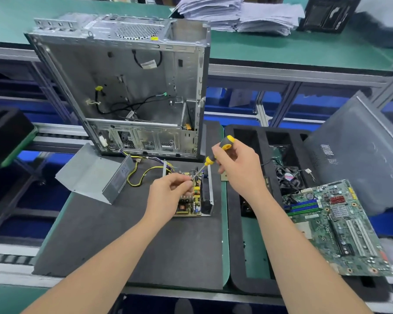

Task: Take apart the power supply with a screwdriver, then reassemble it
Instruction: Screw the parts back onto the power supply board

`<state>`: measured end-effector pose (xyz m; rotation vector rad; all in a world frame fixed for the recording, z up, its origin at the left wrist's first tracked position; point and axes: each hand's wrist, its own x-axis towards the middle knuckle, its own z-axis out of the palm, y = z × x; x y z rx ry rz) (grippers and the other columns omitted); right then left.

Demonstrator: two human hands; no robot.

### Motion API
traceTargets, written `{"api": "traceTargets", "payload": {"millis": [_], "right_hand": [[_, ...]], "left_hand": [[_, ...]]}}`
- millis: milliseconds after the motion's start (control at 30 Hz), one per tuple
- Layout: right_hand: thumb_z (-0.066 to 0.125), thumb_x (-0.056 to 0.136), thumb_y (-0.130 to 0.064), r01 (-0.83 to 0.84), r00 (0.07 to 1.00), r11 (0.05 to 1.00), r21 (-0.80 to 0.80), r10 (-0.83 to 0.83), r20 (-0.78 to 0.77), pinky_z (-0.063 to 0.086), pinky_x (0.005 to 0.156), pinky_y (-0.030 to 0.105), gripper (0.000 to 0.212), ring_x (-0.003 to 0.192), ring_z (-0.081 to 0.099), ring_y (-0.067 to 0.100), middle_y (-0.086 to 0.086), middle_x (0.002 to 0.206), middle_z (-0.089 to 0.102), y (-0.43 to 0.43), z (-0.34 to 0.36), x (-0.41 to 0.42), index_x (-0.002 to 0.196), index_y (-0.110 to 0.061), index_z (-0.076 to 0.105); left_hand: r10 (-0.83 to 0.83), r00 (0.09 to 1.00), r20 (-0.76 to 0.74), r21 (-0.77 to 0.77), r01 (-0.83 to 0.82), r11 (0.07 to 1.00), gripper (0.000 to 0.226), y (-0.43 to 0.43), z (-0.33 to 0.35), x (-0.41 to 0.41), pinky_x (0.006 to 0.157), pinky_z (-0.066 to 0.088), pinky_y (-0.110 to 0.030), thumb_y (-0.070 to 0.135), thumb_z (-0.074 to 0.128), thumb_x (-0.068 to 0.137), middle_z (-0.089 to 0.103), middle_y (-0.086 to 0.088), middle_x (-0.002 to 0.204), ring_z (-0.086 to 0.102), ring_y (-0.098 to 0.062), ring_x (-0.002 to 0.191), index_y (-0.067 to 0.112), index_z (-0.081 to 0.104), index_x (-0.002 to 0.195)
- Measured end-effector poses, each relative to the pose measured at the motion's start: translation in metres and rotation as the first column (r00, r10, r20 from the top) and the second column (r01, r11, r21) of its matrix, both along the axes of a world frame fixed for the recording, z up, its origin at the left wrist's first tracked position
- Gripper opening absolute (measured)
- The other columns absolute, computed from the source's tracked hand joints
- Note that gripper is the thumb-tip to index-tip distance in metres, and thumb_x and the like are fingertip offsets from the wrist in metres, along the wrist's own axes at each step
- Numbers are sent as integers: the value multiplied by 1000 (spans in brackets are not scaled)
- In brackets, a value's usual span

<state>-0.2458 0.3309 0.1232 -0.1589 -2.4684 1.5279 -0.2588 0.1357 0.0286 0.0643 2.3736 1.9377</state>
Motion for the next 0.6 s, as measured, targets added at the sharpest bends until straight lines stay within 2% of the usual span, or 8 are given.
{"api": "traceTargets", "payload": {"millis": [67,133,200,267,333,433,600], "right_hand": [[62,101,-41,-11,1000,1000,25,11,28,60,76,42,21,67,64,8,-15,78,74,1,-1,2,85,-29,69],[63,100,-42,-25,998,999,47,23,51,60,80,45,22,69,65,7,-13,82,76,1,-1,5,87,-25,70],[64,99,-42,-45,997,997,62,41,67,60,82,48,25,75,69,12,-8,85,77,2,-1,10,90,-20,71],[64,100,-42,-76,994,993,87,68,89,59,84,50,26,81,71,19,-3,88,76,1,-1,14,94,-18,71],[62,101,-41,-102,991,988,116,90,97,58,84,51,24,84,71,24,-1,89,76,0,-2,19,97,-18,70],[61,103,-38,-103,993,984,146,93,72,57,84,49,18,83,71,22,-1,88,76,-2,-4,26,97,-23,70],[61,103,-38,-83,995,982,170,74,64,57,83,48,19,83,71,20,-3,86,74,-5,-13,34,94,-23,68]], "left_hand": [[1,1000,3,-45,-1,999,18,3,-1,3,66,63,-28,11,74,94,78,5,79,76,-14,72,28,77,89],[-14,999,-42,-121,9,993,23,6,-4,7,70,60,-21,10,75,92,77,10,81,75,-8,75,33,76,86],[-29,993,-111,-206,5,979,22,11,-7,14,78,53,-14,9,76,91,74,12,89,71,-4,85,31,75,88],[-25,991,-134,-204,-3,979,17,15,-12,21,86,52,-16,7,75,92,69,14,104,67,-1,96,24,76,92],[-24,987,-157,-207,-9,978,16,16,-17,27,86,50,-12,7,73,94,65,15,109,64,2,99,23,76,94],[-18,978,-208,-231,-31,973,13,15,-24,30,89,48,-13,10,72,95,62,16,113,62,-3,106,22,78,95],[-66,957,-283,-305,-24,952,8,15,-36,33,105,40,-20,8,73,94,61,6,127,53,-10,121,14,79,93]]}}
